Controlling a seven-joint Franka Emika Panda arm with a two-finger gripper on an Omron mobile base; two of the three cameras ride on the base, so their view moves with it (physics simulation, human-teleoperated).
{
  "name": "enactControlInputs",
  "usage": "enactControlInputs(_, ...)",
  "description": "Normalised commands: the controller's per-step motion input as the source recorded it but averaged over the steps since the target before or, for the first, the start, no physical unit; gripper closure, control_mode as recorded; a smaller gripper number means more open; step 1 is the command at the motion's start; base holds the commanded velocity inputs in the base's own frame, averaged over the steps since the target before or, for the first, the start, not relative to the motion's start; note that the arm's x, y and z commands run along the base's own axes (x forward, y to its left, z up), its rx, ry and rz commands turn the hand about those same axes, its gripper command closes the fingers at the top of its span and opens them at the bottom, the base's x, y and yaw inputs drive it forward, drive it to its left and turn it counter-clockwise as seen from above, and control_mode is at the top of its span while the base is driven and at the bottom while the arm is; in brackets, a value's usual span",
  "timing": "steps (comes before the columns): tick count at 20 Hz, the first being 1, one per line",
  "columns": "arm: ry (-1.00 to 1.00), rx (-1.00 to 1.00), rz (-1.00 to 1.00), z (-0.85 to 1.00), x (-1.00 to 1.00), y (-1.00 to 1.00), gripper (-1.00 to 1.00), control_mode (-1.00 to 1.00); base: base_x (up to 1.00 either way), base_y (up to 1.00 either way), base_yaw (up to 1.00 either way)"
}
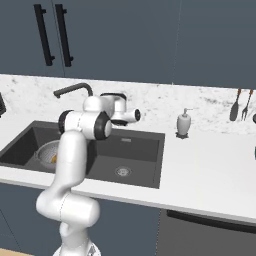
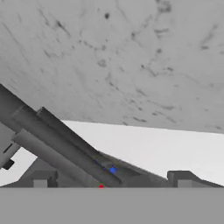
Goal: Put the colander in the sink, put the kiwi, pear in the colander, and turn on the sink faucet and pour water over the colander.
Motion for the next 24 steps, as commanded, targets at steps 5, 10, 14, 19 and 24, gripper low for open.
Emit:
enactControlInputs(5, 0.0, 0.0, 0.0, -0.06, 0.47, 0.0, -1.0, -1.0, 0.0, 0.0, 0.0)
enactControlInputs(10, 0.0, 0.0, 0.0, -0.08, 0.29, 0.0, -1.0, -1.0, 0.0, 0.0, 0.0)
enactControlInputs(14, 0.0, 0.0, -0.03, -0.1, 0.27, 0.0, -1.0, -1.0, 0.0, 0.0, 0.0)
enactControlInputs(19, 0.0, -0.02, -0.06, -0.12, 0.23, 0.01, -1.0, -1.0, 0.0, 0.0, 0.0)
enactControlInputs(24, 0.0, -0.04, -0.07, -0.09, 0.07, 0.0, 1.0, -1.0, 0.0, 0.0, 0.0)
